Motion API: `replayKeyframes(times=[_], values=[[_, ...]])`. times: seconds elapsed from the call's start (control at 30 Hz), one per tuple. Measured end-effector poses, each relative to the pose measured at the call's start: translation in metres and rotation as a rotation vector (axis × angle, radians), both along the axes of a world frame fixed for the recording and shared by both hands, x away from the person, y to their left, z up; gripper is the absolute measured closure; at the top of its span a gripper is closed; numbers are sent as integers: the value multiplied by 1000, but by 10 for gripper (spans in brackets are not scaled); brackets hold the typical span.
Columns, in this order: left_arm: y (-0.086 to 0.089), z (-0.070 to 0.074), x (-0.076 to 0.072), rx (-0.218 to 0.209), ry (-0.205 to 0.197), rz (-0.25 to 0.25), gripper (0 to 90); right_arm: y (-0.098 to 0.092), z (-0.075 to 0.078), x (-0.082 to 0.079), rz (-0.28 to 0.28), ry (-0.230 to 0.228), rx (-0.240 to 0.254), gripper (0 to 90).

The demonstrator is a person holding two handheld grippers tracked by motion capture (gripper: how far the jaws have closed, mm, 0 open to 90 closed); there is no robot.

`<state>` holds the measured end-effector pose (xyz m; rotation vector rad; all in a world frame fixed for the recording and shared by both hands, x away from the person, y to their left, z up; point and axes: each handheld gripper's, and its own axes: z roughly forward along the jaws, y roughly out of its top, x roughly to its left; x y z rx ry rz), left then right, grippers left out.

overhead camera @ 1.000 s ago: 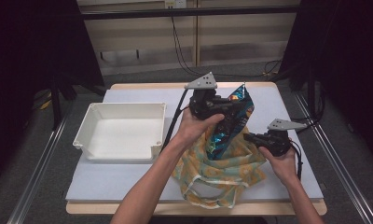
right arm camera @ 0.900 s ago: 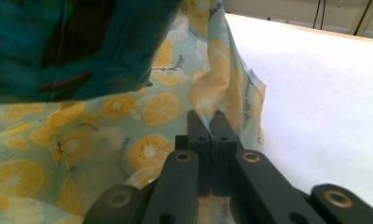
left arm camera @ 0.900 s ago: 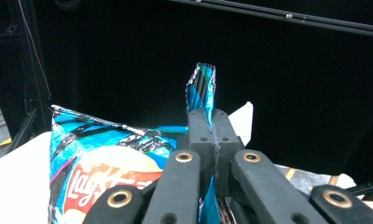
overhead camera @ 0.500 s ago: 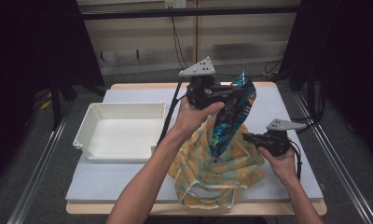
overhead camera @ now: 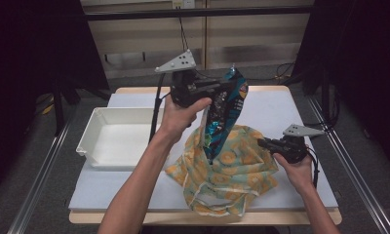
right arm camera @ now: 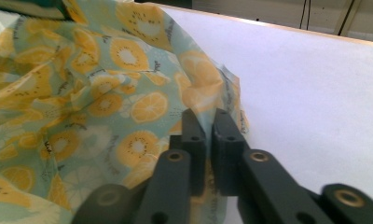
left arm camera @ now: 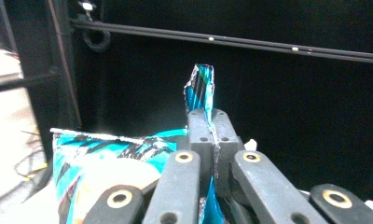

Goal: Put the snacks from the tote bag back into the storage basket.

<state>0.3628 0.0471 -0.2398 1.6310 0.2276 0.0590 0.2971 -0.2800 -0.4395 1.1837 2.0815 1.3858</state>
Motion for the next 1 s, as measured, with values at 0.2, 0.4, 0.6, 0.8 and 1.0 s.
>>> replayKeyframes(times=[0.2, 0.4, 0.6, 0.8, 1.0], values=[[26, 9, 2, 5, -12, 55, 900, 2, 1, -2, 18, 2, 5, 651], [48, 7, 3, 22, -14, 108, 900, 0, 7, -10, 24, -29, 38, 434], [71, 8, 4, 19, -20, 150, 900, 1, 14, -23, 32, -49, 58, 312], [90, -1, 1, 39, 2, 208, 900, -2, 16, -41, 39, -41, 37, 233], [104, -11, 1, 50, 12, 241, 900, -5, 15, -58, 29, -46, 45, 207]])
